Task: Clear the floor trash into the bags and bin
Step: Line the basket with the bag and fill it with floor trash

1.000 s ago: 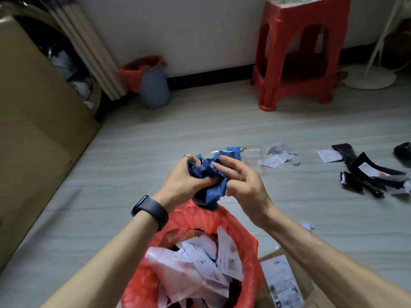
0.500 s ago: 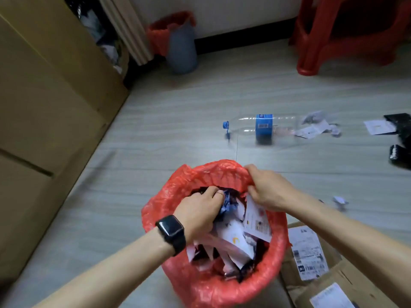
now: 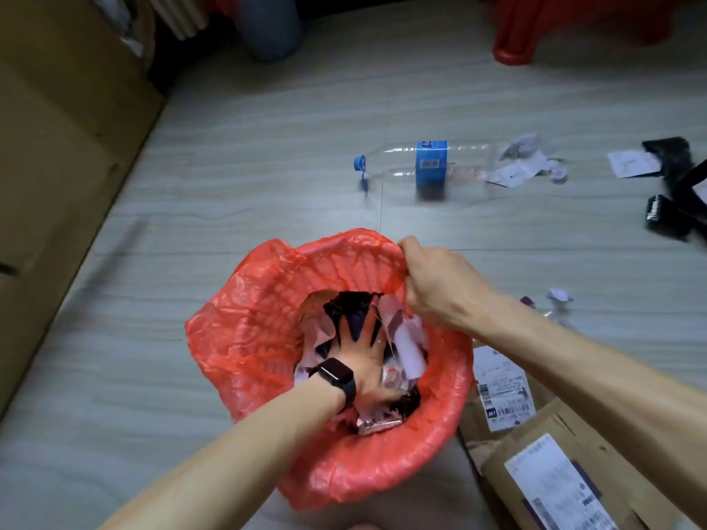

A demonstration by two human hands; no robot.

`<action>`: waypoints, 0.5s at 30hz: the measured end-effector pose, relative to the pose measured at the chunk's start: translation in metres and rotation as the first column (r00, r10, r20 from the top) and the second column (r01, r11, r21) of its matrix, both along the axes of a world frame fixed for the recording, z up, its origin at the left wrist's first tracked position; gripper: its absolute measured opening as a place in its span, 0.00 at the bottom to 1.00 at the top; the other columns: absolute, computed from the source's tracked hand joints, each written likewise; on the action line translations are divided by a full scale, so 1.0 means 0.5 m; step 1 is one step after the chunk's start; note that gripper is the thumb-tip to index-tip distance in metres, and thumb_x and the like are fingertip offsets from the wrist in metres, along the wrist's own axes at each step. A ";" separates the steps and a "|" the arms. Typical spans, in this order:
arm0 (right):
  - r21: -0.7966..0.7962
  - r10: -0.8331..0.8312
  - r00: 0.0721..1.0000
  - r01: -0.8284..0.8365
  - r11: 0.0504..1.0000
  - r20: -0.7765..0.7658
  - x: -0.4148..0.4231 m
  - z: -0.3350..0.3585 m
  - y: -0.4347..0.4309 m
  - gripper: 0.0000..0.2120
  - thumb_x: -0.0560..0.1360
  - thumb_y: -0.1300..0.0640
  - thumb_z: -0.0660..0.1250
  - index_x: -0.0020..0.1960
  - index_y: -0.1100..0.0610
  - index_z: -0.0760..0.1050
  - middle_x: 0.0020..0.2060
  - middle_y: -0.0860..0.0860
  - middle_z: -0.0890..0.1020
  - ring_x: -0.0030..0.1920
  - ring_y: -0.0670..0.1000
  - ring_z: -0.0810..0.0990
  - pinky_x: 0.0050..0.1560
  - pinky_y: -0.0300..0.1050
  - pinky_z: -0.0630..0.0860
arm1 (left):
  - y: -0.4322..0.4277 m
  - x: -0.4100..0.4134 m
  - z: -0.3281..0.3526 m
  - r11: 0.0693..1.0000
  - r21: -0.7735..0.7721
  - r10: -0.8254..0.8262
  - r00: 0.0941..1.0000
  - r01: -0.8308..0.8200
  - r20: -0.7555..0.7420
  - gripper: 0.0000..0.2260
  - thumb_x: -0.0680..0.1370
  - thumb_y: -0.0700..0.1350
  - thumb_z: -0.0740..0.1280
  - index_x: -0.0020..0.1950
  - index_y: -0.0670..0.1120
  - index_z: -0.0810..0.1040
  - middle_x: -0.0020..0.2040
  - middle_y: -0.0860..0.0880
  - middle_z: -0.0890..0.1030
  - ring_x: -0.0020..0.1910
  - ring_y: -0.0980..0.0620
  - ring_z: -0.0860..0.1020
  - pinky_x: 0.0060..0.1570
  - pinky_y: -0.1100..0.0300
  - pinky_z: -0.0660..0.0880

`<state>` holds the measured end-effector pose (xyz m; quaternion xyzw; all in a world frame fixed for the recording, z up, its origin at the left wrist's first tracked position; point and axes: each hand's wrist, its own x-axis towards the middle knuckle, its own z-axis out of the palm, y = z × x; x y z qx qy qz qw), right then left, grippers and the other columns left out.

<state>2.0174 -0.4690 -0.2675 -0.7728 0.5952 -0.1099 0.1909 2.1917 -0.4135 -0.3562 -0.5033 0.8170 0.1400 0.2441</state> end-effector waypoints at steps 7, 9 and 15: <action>0.016 -0.036 0.999 0.036 0.999 0.011 0.002 0.009 0.006 0.12 0.71 0.61 0.61 0.54 0.58 0.65 0.46 0.59 0.80 0.44 0.65 0.78 0.40 0.55 0.74 | -0.037 0.023 0.083 0.988 -0.020 -0.155 0.987 0.155 -0.042 0.39 0.75 0.63 0.67 0.78 0.43 0.59 0.77 0.37 0.59 0.76 0.37 0.57 0.74 0.45 0.52; 0.016 -0.044 0.999 0.044 0.999 0.011 0.003 0.011 0.007 0.12 0.72 0.61 0.60 0.54 0.57 0.65 0.46 0.59 0.80 0.44 0.66 0.78 0.41 0.56 0.75 | -0.044 0.042 0.115 0.980 0.135 -0.108 0.961 0.146 -0.255 0.32 0.76 0.60 0.68 0.75 0.48 0.66 0.76 0.46 0.64 0.76 0.46 0.57 0.73 0.55 0.46; 0.023 -0.062 0.998 0.062 0.998 0.005 0.003 0.014 0.009 0.11 0.72 0.60 0.59 0.54 0.57 0.65 0.47 0.59 0.81 0.44 0.65 0.78 0.39 0.53 0.71 | -0.054 0.071 0.230 0.979 0.199 0.016 0.952 0.047 -0.307 0.41 0.69 0.57 0.76 0.76 0.50 0.61 0.76 0.49 0.60 0.74 0.48 0.61 0.71 0.52 0.62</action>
